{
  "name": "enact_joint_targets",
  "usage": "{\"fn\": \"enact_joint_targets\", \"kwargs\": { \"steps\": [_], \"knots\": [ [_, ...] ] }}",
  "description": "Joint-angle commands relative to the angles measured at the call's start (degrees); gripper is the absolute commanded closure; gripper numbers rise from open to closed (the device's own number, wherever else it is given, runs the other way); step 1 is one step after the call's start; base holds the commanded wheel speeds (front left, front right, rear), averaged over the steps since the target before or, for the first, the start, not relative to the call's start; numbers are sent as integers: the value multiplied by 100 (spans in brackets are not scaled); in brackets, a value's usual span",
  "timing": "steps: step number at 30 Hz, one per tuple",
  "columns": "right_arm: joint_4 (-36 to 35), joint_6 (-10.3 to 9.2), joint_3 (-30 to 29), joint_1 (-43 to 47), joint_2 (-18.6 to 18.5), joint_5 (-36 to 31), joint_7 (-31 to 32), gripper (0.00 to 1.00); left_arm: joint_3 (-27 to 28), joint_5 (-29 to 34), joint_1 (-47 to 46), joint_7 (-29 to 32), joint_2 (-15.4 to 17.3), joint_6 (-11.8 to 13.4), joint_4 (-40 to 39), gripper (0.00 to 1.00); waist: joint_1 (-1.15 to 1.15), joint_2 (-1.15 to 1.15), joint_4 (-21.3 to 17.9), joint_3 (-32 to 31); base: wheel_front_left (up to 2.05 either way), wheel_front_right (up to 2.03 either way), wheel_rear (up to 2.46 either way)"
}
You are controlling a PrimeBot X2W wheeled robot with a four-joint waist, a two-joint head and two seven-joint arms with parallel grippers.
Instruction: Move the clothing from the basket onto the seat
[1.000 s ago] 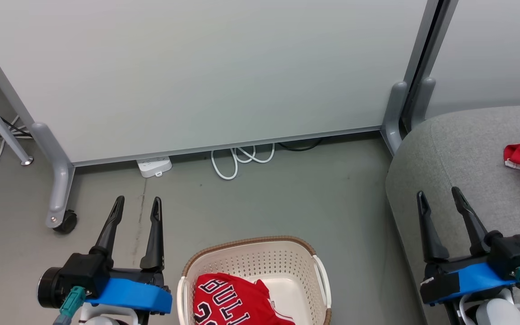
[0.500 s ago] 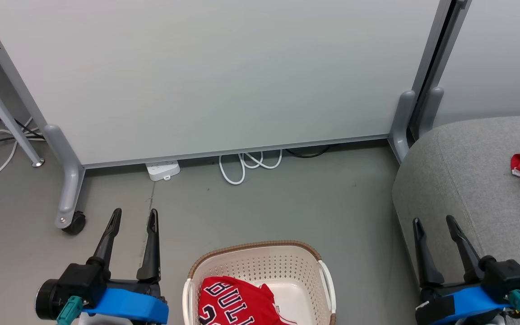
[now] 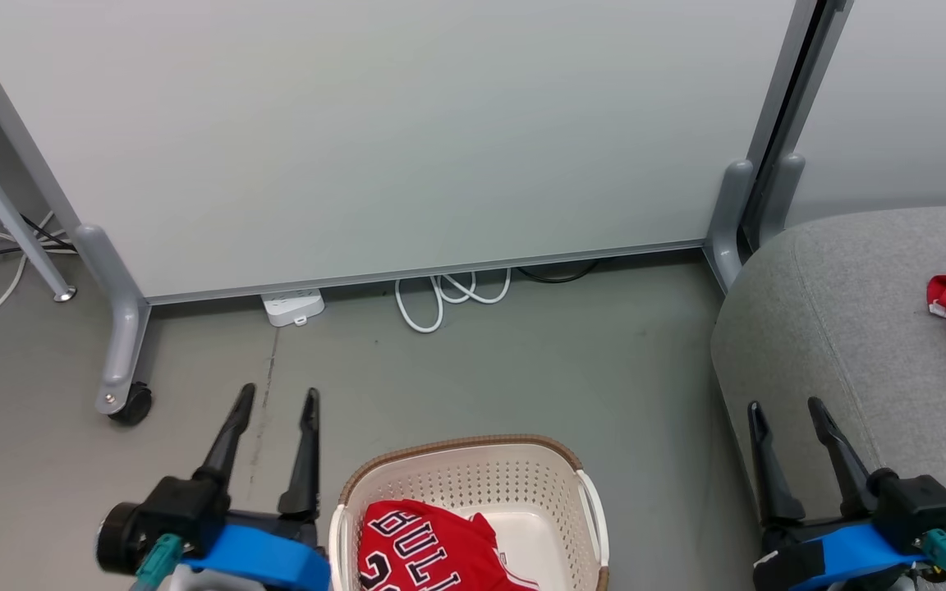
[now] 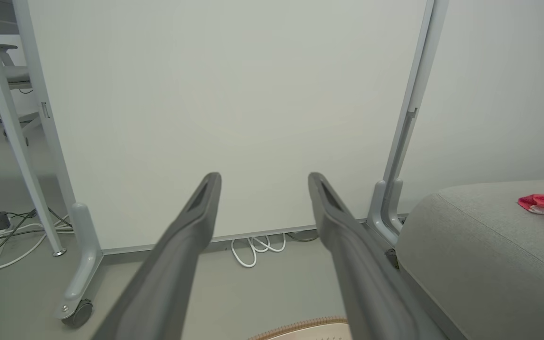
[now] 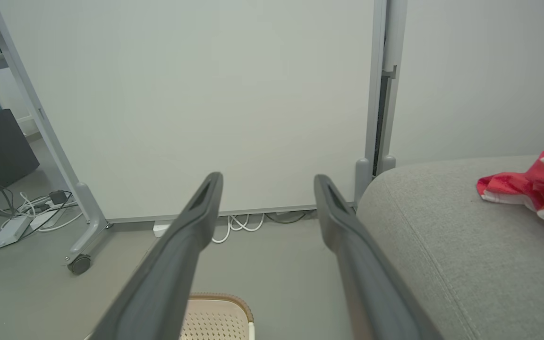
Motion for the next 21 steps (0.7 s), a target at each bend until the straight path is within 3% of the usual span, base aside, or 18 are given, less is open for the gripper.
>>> {"fn": "enact_joint_targets", "kwargs": {
  "steps": [1, 8, 15, 21],
  "knots": [
    [5, -2, -38, -50, -27, 53, -6, 0, -102, 72, -149, -19, 13, -47, 67, 0, 0, 0, -32, 31, 0, 0, 0],
    [-81, -2, -126, -282, -102, 55, -5, 0, -679, 286, -751, -18, 15, -243, 602, 0, 0, 0, -259, 330, 0, 0, 0],
    [-254, -2, -135, -673, -160, 123, -5, 0, -1301, 479, -1654, -18, 67, -318, 1423, 0, 0, 0, -608, 1097, 0, 0, 0],
    [-382, -2, -71, -1200, -233, 195, -5, 0, -2333, 487, -2576, -19, 348, -327, 2250, 0, 0, 0, -912, 1878, 0, 0, 0]
  ]
}}
